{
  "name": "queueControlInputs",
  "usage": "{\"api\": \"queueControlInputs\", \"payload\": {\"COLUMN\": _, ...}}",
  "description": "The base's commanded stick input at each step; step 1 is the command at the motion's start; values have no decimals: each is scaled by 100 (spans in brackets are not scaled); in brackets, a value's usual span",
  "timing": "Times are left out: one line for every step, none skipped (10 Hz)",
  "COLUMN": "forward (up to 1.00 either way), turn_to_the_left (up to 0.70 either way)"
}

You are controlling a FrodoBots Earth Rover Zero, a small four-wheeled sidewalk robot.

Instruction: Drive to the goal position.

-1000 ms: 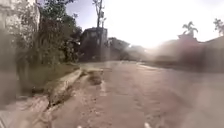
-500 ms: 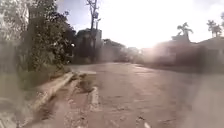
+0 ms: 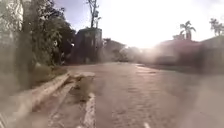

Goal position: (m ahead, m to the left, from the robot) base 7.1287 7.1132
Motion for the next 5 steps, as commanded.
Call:
{"api": "queueControlInputs", "payload": {"forward": 100, "turn_to_the_left": 0}}
{"api": "queueControlInputs", "payload": {"forward": 100, "turn_to_the_left": 0}}
{"api": "queueControlInputs", "payload": {"forward": 100, "turn_to_the_left": 0}}
{"api": "queueControlInputs", "payload": {"forward": 100, "turn_to_the_left": 0}}
{"api": "queueControlInputs", "payload": {"forward": 100, "turn_to_the_left": 0}}
